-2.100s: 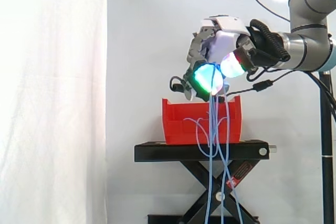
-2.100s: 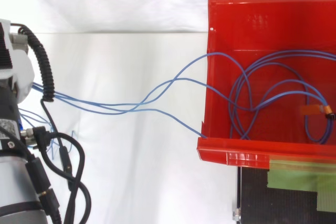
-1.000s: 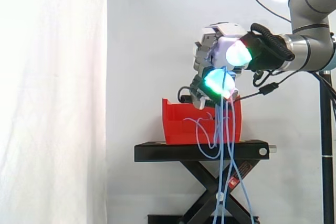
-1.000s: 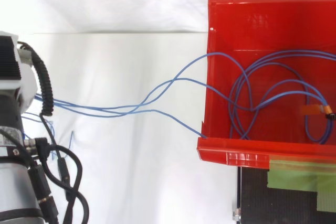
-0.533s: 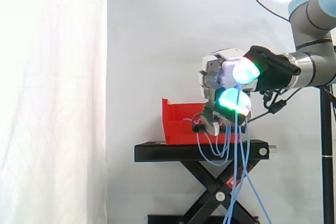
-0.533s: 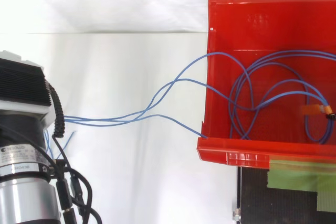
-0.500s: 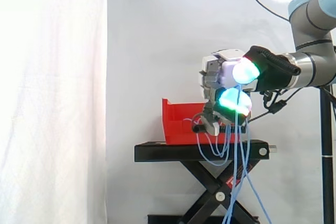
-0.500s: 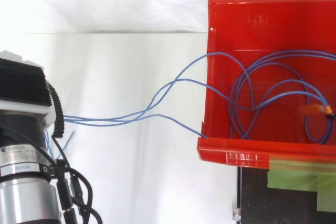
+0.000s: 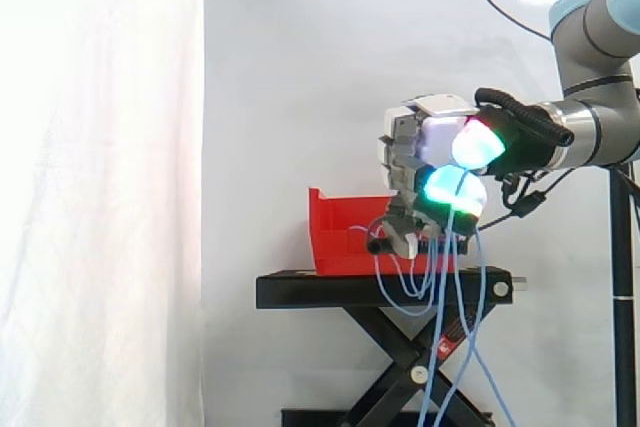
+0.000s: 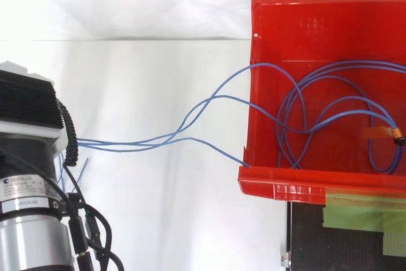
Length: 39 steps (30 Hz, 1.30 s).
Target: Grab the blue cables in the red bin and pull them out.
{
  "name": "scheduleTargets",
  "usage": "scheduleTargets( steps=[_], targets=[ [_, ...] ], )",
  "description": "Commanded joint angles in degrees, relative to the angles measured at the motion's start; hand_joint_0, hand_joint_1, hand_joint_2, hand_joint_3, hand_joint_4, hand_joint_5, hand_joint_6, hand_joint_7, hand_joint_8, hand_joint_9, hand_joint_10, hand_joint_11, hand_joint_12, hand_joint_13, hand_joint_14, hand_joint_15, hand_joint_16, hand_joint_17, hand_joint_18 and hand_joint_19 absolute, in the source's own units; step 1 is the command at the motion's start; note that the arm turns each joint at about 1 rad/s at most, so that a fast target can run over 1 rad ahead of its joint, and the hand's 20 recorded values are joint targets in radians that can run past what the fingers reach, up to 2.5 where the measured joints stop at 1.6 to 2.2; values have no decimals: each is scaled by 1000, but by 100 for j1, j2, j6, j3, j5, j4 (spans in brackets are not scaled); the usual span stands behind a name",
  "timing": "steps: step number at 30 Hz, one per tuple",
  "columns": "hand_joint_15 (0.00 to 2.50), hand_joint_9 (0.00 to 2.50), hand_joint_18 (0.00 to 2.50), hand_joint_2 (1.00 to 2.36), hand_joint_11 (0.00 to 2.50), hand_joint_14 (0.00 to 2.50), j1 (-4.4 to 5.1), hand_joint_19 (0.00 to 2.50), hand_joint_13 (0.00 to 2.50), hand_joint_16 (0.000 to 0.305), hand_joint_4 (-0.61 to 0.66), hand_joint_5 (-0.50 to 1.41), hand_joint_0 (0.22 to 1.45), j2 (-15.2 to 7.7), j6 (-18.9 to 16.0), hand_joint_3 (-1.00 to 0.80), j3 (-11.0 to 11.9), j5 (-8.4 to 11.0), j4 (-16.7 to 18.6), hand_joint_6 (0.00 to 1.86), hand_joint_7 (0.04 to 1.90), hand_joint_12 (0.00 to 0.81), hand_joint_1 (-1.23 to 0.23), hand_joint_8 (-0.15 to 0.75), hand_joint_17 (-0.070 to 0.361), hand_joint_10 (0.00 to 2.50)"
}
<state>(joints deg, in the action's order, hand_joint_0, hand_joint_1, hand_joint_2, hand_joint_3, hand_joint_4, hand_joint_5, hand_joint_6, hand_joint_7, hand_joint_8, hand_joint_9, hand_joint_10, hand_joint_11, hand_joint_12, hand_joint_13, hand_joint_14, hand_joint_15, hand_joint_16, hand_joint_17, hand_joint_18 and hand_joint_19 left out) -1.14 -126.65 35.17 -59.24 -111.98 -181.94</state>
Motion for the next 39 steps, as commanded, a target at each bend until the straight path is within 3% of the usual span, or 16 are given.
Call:
scheduleTargets(
  steps=[1,12,20,23,31,39],
  targets=[
    [1446,1244,758,1000,1876,18,0,688,1297,44,92,909,809,0,-41,-1000,0,1,0,249,844,303,-843,182,98,225],
    [1445,1262,759,1000,1885,20,0,690,1294,43,74,919,846,0,-85,-1000,0,9,-61,302,842,293,-875,181,96,206],
    [1437,1270,766,1000,1886,21,9,692,1296,42,25,859,910,0,-156,-1000,0,9,-228,594,758,289,-878,171,93,205],
    [1443,1272,773,1000,1885,21,9,688,1298,42,19,844,918,0,-366,-1000,0,9,-413,664,734,286,-871,172,94,208],
    [1446,1264,779,1000,1886,21,9,683,1303,42,-4,805,938,0,-859,-1000,-9,9,-474,783,703,287,-856,173,94,231],
    [1449,1251,781,1000,1881,21,9,681,1304,42,1,780,947,0,-1368,-1000,-668,150,-343,859,670,283,-852,176,94,247]
  ],
)
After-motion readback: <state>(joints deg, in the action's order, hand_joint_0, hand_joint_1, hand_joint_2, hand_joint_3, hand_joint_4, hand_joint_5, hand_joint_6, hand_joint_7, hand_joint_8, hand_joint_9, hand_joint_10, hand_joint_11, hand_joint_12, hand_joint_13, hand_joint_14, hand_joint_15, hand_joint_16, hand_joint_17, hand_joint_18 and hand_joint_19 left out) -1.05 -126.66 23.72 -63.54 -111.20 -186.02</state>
